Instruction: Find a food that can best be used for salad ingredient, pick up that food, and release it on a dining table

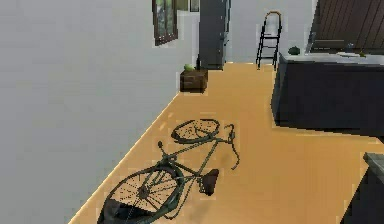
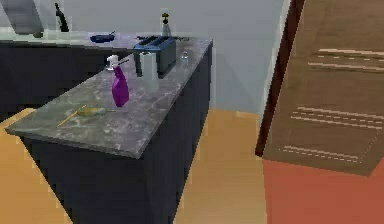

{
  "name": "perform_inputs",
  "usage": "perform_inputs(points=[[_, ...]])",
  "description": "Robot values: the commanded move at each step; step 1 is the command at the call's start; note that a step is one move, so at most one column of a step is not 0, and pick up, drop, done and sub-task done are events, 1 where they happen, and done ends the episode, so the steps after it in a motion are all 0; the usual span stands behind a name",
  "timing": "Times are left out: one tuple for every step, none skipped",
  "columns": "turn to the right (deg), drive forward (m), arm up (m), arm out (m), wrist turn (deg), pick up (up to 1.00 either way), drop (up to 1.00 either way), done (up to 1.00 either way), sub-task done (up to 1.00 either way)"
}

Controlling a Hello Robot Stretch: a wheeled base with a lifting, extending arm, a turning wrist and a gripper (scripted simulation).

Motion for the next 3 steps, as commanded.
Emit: perform_inputs(points=[[0.0,0.05,0.0,0.0,0.0,0.0,0.0,0.0,0.0],[9.0,0.0,0.0,0.0,0.0,0.0,0.0,0.0,0.0],[0.0,1.0,0.0,0.0,0.0,0.0,0.0,0.0,0.0]])
